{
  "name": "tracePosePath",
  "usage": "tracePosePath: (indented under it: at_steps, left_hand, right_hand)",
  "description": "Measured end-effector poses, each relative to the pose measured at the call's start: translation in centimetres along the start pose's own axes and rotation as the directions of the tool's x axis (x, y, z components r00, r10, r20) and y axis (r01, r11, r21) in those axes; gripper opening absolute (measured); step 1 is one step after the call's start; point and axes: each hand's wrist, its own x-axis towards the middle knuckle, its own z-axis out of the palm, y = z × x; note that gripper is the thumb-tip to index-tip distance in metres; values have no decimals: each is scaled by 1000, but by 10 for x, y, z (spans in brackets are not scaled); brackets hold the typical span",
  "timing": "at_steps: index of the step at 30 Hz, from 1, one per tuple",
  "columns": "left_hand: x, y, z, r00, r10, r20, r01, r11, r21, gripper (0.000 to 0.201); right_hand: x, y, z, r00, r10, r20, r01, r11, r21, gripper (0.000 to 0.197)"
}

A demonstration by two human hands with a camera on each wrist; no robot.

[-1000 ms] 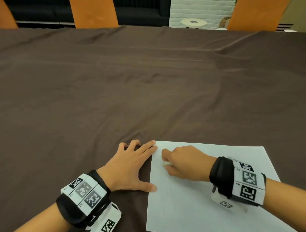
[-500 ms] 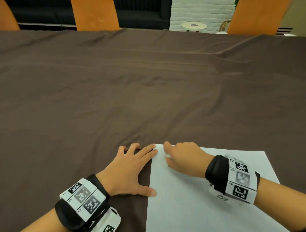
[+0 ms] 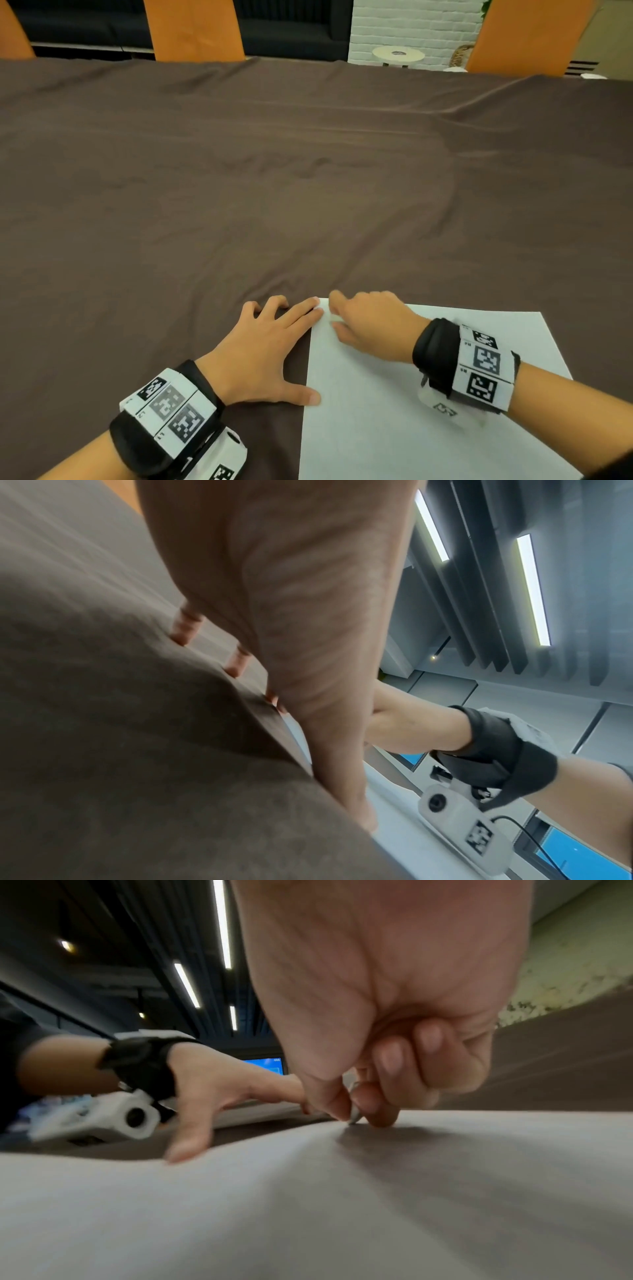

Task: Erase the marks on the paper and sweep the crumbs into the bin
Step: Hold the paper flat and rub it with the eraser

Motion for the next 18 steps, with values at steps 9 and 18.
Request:
tracePosePath:
  at_steps: [9,18]
  left_hand:
    - [0,-2,2,1000,16,-13,-16,1000,-4,111]
    - [-1,-1,1,1000,10,-4,-10,1000,-2,112]
  right_hand:
    - [-6,-14,2,996,-73,50,72,997,4,38]
    - [-15,-19,1,992,-89,94,91,996,-19,38]
